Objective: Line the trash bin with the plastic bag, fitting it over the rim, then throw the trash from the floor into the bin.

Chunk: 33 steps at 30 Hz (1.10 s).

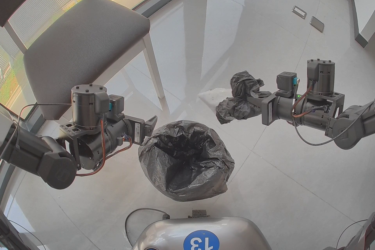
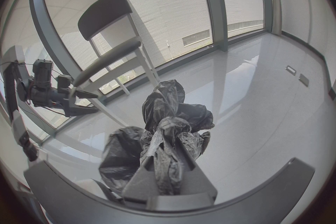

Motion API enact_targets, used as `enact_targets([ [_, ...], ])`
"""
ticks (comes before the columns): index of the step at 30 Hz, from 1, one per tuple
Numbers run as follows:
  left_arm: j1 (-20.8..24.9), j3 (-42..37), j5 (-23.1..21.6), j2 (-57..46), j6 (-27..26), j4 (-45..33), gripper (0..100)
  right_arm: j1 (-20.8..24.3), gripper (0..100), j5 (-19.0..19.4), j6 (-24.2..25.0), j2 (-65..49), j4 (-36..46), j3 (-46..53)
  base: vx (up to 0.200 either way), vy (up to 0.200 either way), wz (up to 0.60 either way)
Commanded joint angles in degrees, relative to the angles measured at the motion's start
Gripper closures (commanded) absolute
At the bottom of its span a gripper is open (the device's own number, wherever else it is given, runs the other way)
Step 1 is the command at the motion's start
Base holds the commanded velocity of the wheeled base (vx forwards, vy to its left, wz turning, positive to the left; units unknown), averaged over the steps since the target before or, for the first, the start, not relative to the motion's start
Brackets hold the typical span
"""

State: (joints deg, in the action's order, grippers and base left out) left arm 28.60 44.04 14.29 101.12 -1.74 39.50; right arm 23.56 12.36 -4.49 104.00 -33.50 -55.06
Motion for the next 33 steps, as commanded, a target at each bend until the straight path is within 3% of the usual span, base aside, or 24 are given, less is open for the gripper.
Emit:
enact_targets([
  [1, -1.18, -0.80, -0.05, -1.63, -0.10, 0.05, 0, 6.23, 100, 0.12, 2.20, -0.29, 0.45, 0.40, 0.000, 0.000, 0.00],
  [10, -1.62, -1.15, 0.21, -2.86, 0.07, 0.05, 0, 12.91, 100, 0.12, 2.11, 3.32, 0.72, 0.84, 0.000, 0.000, 0.00],
  [18, -1.62, -1.24, 0.21, -3.30, 0.34, 0.14, 0, 13.17, 100, 0.03, -0.26, 8.41, 1.86, 1.28, 0.000, 0.000, 0.00],
  [27, -1.62, -0.98, 0.04, -3.56, 0.42, 0.76, 0, 12.82, 100, -0.67, -7.03, 10.35, 14.25, -5.49, 0.000, 0.000, 0.00],
  [33, -1.62, -0.98, -0.14, -3.56, 0.42, 1.02, 0, 12.29, 100, -0.85, -9.66, 12.81, 14.95, -8.39, 0.000, 0.000, 0.00],
])
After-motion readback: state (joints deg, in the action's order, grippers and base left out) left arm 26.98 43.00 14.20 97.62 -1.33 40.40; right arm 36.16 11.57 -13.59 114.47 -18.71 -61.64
